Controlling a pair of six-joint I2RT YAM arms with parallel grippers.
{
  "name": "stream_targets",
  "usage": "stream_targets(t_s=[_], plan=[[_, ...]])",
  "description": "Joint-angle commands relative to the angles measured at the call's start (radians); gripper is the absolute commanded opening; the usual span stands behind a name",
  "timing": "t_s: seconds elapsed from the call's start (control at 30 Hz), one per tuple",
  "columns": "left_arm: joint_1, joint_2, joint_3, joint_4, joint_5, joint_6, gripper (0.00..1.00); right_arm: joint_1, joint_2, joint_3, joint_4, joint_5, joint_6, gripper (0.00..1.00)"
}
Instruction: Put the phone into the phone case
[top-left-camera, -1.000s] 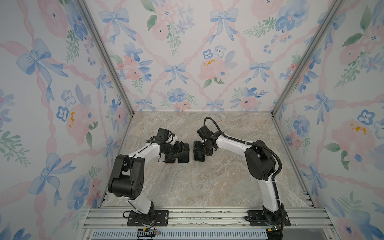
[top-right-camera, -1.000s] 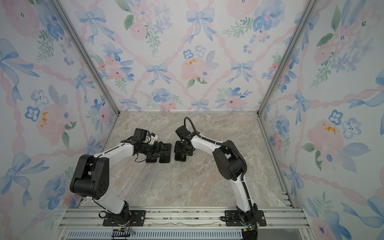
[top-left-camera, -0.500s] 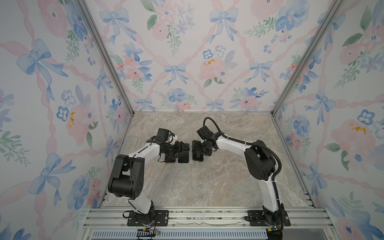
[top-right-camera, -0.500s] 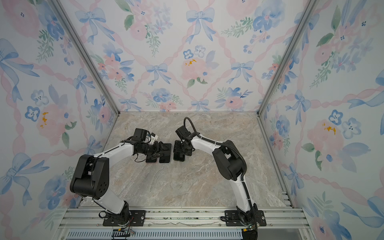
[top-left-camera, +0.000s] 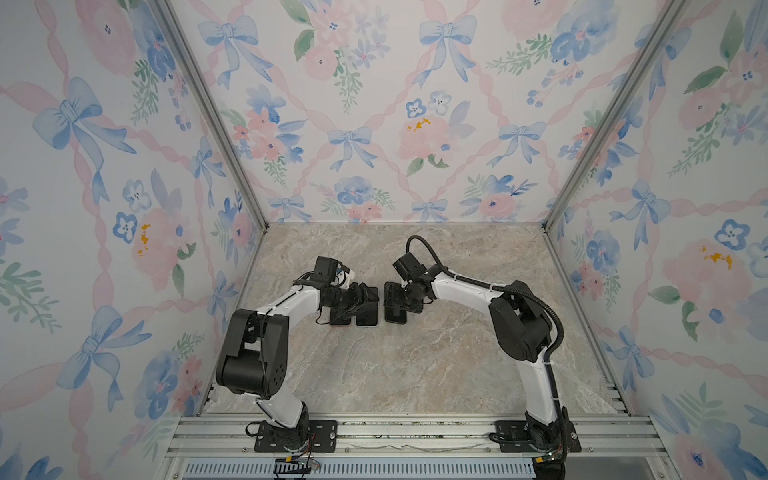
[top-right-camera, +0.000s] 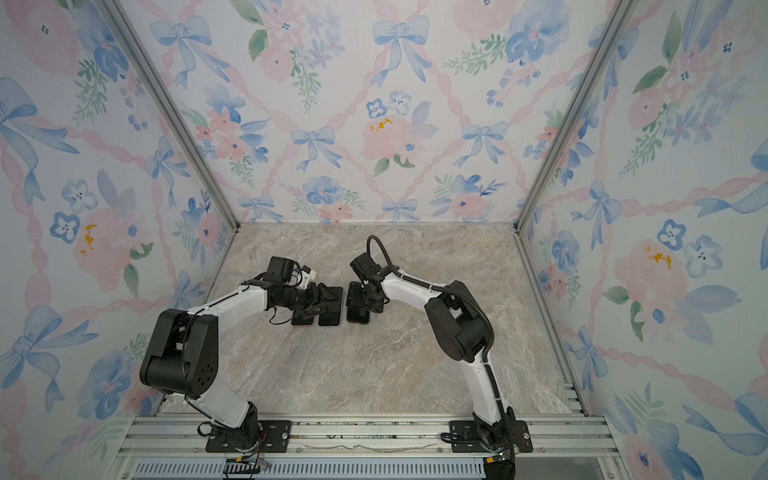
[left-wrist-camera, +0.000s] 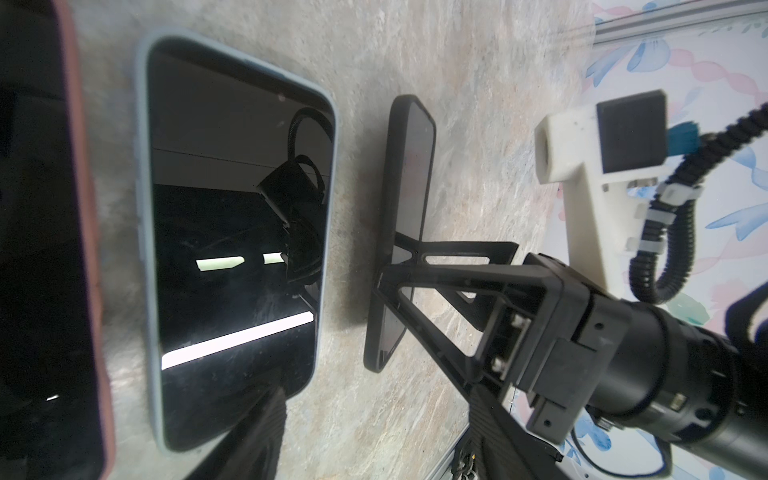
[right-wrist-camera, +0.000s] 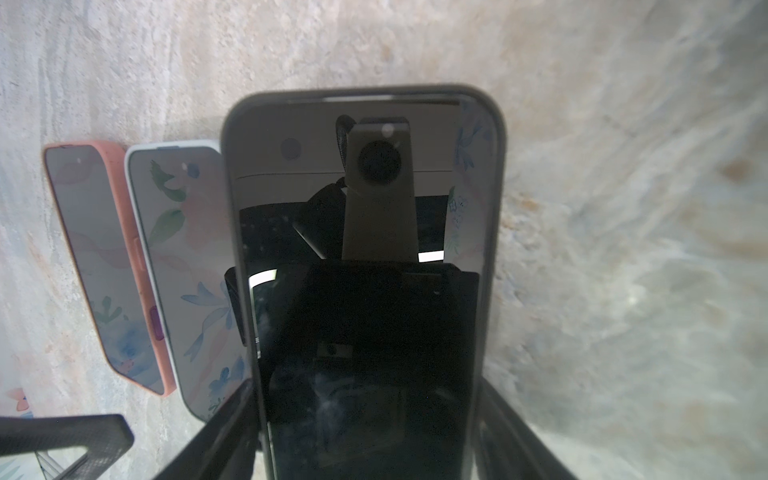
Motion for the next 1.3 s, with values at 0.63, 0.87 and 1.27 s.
stream_targets(t_s=[0.63, 0.87, 1.27], plan=[[0.001, 0.007, 0.003, -0.017, 0.006, 0.034, 0.72, 0.019, 0.002, -0.011, -0.051, 0.013, 0.014, 0.76], [0.002, 0.005, 0.003, -0.017, 0.007, 0.035, 0.72, 0.022, 0.002, -0.008, -0.063, 0.023, 0.012, 0.8], [0.002, 0.003, 0.0, -0.017, 0.004, 0.035, 0.72, 0.021, -0.003, -0.013, -0.061, 0.026, 0.003, 0.81]])
